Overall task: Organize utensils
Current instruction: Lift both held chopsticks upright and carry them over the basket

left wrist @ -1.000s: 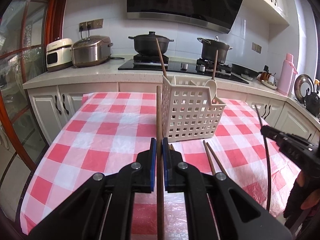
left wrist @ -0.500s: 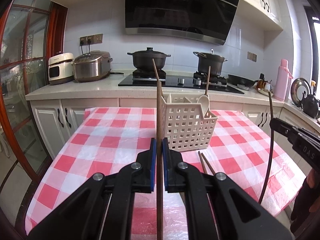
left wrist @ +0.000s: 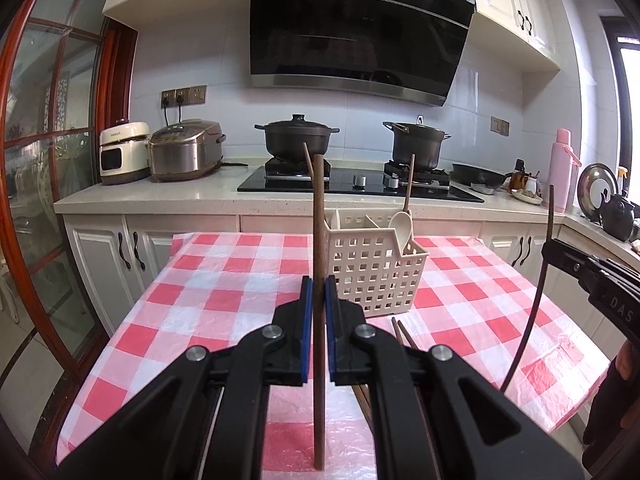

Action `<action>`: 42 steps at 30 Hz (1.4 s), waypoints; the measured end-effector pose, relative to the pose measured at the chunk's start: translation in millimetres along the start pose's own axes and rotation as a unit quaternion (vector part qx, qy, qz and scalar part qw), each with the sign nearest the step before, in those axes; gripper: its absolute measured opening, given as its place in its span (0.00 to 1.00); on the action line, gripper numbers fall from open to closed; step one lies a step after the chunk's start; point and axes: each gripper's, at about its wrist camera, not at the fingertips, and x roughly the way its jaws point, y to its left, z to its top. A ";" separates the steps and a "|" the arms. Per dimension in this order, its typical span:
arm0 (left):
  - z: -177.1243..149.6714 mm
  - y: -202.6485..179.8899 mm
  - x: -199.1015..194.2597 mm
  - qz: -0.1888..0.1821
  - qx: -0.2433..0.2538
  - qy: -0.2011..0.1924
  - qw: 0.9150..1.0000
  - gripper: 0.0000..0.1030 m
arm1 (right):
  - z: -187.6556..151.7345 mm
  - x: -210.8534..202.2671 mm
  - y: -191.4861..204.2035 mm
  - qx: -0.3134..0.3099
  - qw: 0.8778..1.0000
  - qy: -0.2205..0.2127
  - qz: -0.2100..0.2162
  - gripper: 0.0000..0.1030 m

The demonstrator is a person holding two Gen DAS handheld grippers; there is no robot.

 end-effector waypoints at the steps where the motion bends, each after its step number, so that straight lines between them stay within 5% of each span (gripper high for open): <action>1: 0.6 -0.9 -1.5 0.002 0.003 -0.003 1.000 0.06 | 0.6 -0.9 0.2 -0.001 1.000 -0.002 0.000 0.06; 27: 14.2 -3.7 -9.7 -0.008 0.009 -0.017 1.000 0.06 | 17.0 -1.2 6.9 -0.020 0.999 -0.026 -0.004 0.06; 42: 73.3 -13.6 23.7 -0.031 0.009 -0.017 0.999 0.06 | 68.1 45.7 -1.0 -0.004 1.000 -0.024 0.016 0.06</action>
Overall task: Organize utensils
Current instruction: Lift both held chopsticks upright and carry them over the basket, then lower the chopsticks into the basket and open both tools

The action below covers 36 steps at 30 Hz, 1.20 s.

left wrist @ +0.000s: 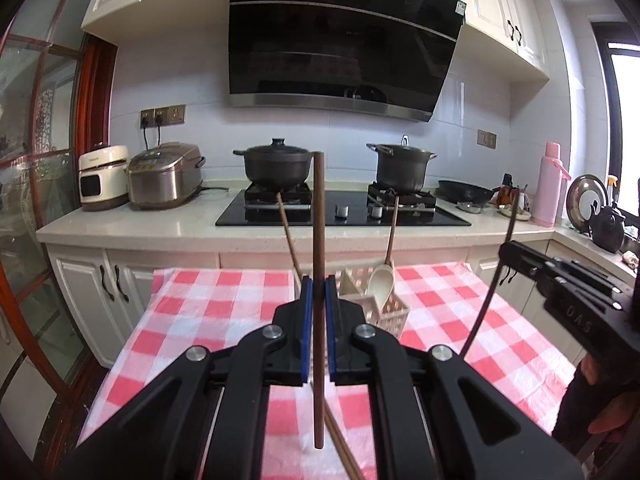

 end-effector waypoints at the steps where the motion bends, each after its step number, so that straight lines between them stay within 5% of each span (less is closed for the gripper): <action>1: 6.9 -1.6 1.7 0.000 0.001 -0.004 1.000 0.06 | 3.8 2.5 -0.5 0.002 1.000 0.000 0.001 0.06; 12: 90.1 -8.4 24.6 -0.014 -0.009 -0.026 1.000 0.06 | 57.4 38.4 6.9 -0.008 1.000 -0.012 -0.009 0.06; 22: 138.3 -13.3 57.0 0.014 -0.008 -0.061 0.998 0.06 | 87.4 63.3 10.4 -0.005 0.999 -0.035 -0.017 0.06; 28: 138.0 -1.7 92.1 0.013 -0.034 -0.043 0.998 0.06 | 84.2 92.0 1.1 0.002 1.000 -0.019 -0.025 0.06; 36: 106.3 10.0 142.1 -0.006 -0.056 0.030 0.998 0.06 | 57.7 130.6 -5.0 0.012 0.999 0.051 -0.013 0.06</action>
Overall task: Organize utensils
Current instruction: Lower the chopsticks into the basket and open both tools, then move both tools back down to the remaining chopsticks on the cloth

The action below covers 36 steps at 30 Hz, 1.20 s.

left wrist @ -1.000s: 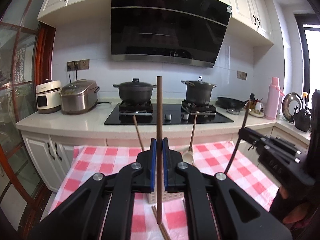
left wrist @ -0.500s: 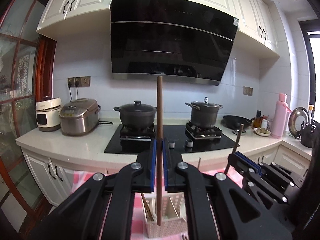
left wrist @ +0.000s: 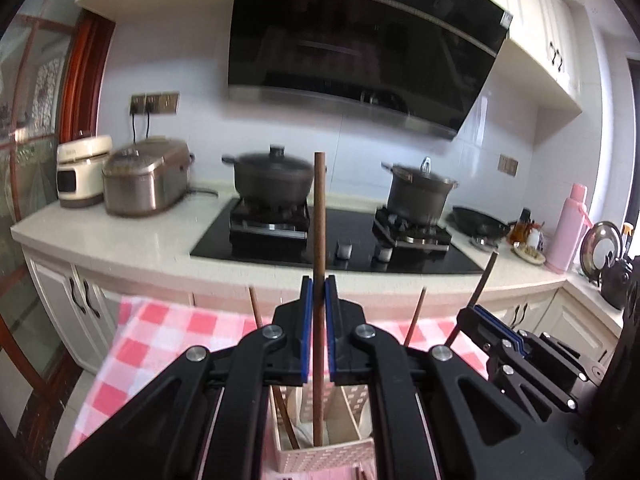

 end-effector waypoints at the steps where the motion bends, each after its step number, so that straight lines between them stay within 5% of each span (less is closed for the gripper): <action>1: -3.6 1.4 5.7 -0.002 -0.001 0.011 1.000 0.06 | -2.6 3.3 0.0 -0.001 1.000 0.005 -0.002 0.06; 8: -29.6 9.0 30.0 0.006 -0.006 0.053 0.999 0.07 | -18.8 22.6 -0.9 -0.004 0.999 0.042 -0.004 0.08; 11: -33.3 14.6 27.8 0.018 -0.008 0.048 0.999 0.16 | -19.5 21.0 -6.4 0.005 0.999 0.041 -0.004 0.14; 15: -33.5 22.3 17.6 0.029 -0.013 0.034 0.999 0.31 | -18.6 12.5 -13.3 0.012 0.999 0.030 -0.002 0.38; 18: -35.6 27.5 5.8 0.038 -0.010 0.025 0.999 0.40 | -20.7 2.5 -18.1 0.015 1.000 0.026 0.000 0.39; 22: -47.3 37.7 -20.5 0.064 -0.011 0.003 0.998 0.72 | -36.8 -15.9 -23.5 0.012 1.000 0.024 0.004 0.39; 25: -63.9 48.7 -37.2 0.075 -0.019 0.002 0.997 0.82 | -57.7 -27.3 -28.8 0.019 0.999 0.031 0.012 0.39; 36: -150.5 63.1 -74.5 0.115 0.015 0.023 0.993 0.92 | -150.7 -34.3 -22.5 0.006 0.995 0.102 0.017 0.39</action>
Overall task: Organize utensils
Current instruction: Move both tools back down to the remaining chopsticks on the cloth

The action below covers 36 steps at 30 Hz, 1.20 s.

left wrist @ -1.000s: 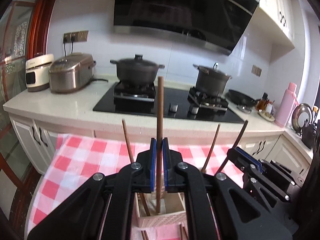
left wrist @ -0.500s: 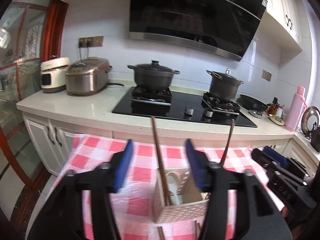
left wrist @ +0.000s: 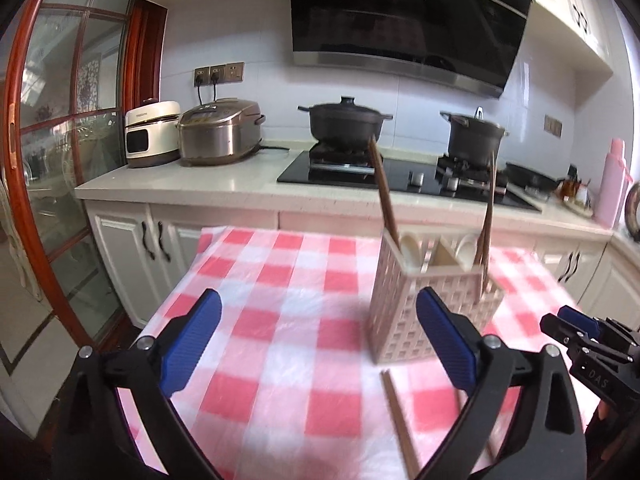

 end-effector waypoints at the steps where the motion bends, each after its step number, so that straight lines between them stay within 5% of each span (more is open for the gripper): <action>1: -6.7 -0.5 -1.2 0.003 0.003 0.001 1.000 0.93 | -8.5 3.3 1.3 -0.001 1.000 0.009 -0.002 0.39; 10: -51.1 3.4 4.5 0.001 0.001 0.049 0.999 0.93 | -55.3 36.0 11.2 -0.001 0.995 0.095 -0.008 0.39; 22: -79.4 3.3 19.8 -0.006 0.007 0.100 0.995 0.93 | -60.3 65.1 28.8 -0.037 0.987 0.158 -0.011 0.25; 29: -87.8 -5.2 28.5 -0.018 0.021 0.131 0.991 0.92 | -51.0 80.1 35.3 -0.056 0.985 0.164 -0.025 0.24; 36: -95.5 -15.8 41.2 -0.036 0.025 0.161 0.986 0.89 | -53.9 75.3 28.7 -0.046 0.986 0.154 -0.040 0.06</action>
